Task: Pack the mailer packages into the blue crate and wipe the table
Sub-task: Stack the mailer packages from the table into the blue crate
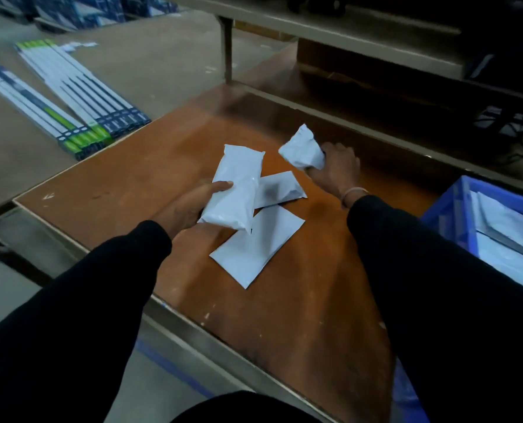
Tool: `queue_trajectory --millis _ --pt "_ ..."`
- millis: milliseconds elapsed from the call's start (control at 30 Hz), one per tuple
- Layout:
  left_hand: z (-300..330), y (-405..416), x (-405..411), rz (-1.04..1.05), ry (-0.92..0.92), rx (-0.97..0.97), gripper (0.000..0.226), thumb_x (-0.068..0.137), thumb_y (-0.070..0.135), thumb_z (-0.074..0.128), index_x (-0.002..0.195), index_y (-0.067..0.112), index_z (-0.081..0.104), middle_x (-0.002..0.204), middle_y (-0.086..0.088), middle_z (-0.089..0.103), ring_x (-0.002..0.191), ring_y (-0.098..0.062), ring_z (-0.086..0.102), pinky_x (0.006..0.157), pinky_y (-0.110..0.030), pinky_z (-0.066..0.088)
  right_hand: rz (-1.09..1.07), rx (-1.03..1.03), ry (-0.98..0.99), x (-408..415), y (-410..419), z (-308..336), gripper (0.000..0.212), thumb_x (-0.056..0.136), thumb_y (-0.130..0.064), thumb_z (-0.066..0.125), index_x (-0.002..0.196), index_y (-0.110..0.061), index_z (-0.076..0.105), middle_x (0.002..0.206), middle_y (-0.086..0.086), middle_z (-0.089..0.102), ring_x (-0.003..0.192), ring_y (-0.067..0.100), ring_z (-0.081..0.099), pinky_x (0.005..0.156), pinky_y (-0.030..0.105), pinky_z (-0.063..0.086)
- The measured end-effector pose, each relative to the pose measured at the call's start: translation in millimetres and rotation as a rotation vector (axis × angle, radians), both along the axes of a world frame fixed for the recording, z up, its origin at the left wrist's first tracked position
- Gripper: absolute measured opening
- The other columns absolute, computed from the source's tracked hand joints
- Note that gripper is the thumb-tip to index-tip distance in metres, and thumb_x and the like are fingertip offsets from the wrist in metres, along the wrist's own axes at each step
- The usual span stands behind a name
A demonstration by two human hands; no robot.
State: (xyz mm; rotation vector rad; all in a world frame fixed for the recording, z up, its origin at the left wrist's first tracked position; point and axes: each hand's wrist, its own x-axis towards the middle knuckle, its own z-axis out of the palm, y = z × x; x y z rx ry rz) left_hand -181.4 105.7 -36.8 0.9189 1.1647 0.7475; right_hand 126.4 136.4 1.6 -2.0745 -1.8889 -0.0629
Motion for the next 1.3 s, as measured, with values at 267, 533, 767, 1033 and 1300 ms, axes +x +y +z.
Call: queue_trajectory --millis 267,533,767,1033,1300 --pt "43 -9 125 -0.095 -0.074 0.039 0.057 0.080 0.033 0.075 0.129 0.006 0.061 0.112 -0.018 0.075 0.100 -0.037 0.073 0.087 -0.050 0.061 -0.012 0.087 0.506 55 -63 62 0.052 0.079 -0.070 0.060 0.080 -0.019 0.066 0.074 -0.003 0.066 0.070 0.017 0.063 0.059 0.036 0.048" --pt "97 -40 250 -0.295 -0.048 0.323 0.032 0.085 0.023 0.073 0.112 0.007 0.067 0.099 -0.015 0.072 0.090 -0.031 0.071 0.071 -0.037 0.058 -0.133 0.241 0.532 153 -145 109 0.048 0.087 -0.058 0.064 0.069 -0.015 0.053 0.061 -0.004 0.049 0.055 0.009 0.046 0.046 0.019 0.030" --pt "137 -60 345 -0.670 0.155 0.614 0.037 0.094 0.022 0.074 0.128 0.008 0.066 0.111 -0.010 0.077 0.095 -0.021 0.075 0.079 -0.032 0.059 -0.268 0.391 0.602 257 -213 136 0.055 0.081 -0.060 0.068 0.075 -0.006 0.060 0.066 -0.001 0.051 0.061 0.011 0.044 0.057 0.026 0.035" --pt "147 -83 449 -0.971 0.476 0.991 0.034 0.091 0.036 0.077 0.120 0.018 0.069 0.112 0.004 0.072 0.099 -0.012 0.068 0.083 -0.027 0.052 -0.319 0.328 0.735 323 -283 128 0.044 0.087 -0.055 0.066 0.089 -0.011 0.063 0.080 -0.001 0.061 0.071 0.014 0.054 0.062 0.028 0.039" --pt "130 -83 516 -0.872 0.822 1.261 0.022 0.095 0.032 0.067 0.116 0.024 0.068 0.116 0.000 0.070 0.112 -0.024 0.062 0.093 -0.039 0.047 -0.407 0.243 0.923 360 -306 96 0.049 0.095 -0.051 0.056 0.115 -0.008 0.064 0.102 0.007 0.068 0.086 0.019 0.063 0.066 0.026 0.049"
